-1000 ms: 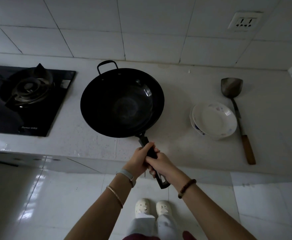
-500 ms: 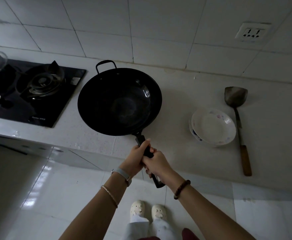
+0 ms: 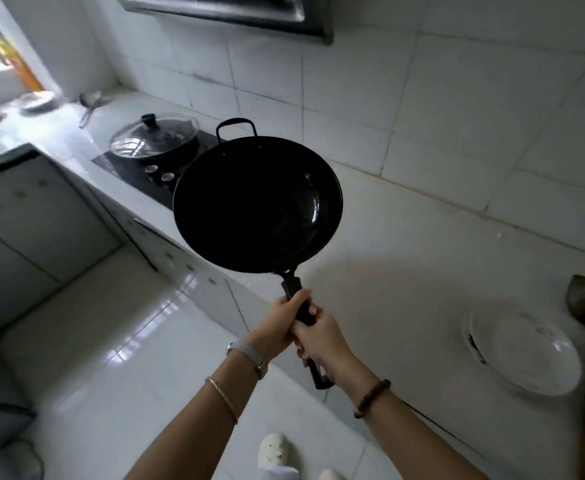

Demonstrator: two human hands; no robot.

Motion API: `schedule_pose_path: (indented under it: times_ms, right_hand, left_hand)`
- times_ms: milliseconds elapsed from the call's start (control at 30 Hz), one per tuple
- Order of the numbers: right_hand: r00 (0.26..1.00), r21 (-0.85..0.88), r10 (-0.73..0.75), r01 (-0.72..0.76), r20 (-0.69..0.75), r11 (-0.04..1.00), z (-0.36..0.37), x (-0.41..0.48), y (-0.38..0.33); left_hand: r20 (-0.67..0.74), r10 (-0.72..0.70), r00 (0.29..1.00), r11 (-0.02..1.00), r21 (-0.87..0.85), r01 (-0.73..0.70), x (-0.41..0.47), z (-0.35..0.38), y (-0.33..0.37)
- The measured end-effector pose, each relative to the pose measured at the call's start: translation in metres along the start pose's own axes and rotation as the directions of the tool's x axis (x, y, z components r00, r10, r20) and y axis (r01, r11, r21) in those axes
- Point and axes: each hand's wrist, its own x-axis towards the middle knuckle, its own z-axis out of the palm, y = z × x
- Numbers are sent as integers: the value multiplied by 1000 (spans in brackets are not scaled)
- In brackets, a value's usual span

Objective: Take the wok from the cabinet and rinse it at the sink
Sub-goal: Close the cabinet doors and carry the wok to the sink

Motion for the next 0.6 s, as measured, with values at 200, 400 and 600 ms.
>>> schedule_pose_path:
  times_ms: [200,400,600]
  right_hand:
    - [983,-89,-65,81,172,993,65,14,-33]
    - [940,-152,-81,138,332,979,156,36,-62]
    - [888,-162,-68,158,455,974,261,50,-84]
  left_hand:
    - [-141,85,986,992,-79,-97,-24,-68,34]
    - [-239,125,963,982,-109,-155,-48,-159,65]
    - [-376,134,917,964,-164,-208,-69,-260,91]
